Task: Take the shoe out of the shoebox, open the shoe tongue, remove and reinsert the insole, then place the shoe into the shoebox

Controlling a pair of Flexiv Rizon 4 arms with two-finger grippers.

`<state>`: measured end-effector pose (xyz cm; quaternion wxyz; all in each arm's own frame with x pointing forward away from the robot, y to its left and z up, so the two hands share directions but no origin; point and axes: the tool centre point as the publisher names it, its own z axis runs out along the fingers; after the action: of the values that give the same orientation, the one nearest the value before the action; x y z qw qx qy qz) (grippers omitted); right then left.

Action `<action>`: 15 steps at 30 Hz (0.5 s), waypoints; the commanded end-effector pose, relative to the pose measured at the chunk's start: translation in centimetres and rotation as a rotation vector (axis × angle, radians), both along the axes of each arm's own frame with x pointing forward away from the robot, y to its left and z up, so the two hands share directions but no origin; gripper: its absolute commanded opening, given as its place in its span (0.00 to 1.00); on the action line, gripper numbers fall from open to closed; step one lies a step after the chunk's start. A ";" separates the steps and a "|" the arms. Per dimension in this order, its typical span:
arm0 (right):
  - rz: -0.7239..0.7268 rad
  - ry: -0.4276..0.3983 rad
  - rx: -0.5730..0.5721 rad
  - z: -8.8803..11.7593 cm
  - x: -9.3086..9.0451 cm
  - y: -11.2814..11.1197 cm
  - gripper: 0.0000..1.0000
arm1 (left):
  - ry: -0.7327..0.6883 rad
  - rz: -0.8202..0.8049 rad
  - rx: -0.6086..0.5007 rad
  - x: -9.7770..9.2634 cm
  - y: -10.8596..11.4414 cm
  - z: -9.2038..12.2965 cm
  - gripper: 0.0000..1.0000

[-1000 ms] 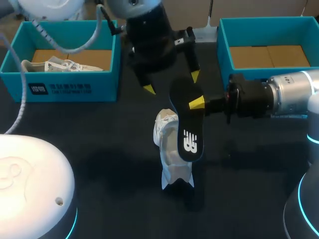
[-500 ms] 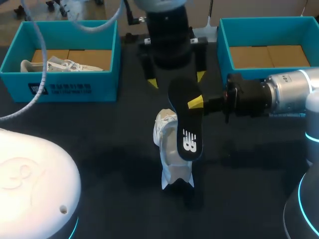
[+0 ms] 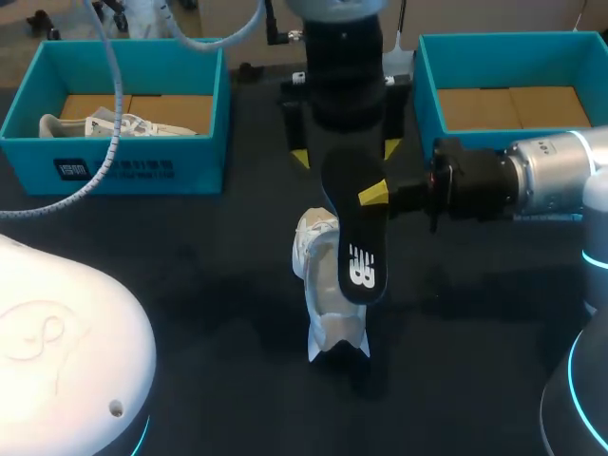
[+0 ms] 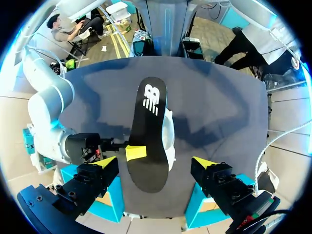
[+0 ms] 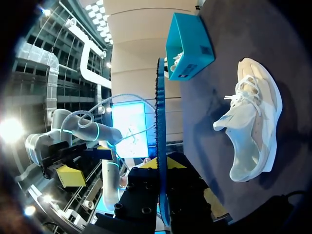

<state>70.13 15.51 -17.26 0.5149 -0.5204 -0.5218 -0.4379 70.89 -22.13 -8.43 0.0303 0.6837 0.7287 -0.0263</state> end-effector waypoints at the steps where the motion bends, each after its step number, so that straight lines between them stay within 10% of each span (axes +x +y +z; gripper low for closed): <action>1: -0.006 -0.002 0.000 0.0 -0.2 0.1 0.00 | -0.001 -0.001 -0.003 0.0 0.1 0.0 1.00; 15: -0.012 0.004 -0.004 0.0 -0.3 -0.1 0.00 | -0.134 0.049 -0.295 0.1 1.0 0.7 1.00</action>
<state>70.02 15.35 -17.35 0.5144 -0.5235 -0.5193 -0.4377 71.82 -23.38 -7.04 0.0936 0.6691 0.7358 -0.0463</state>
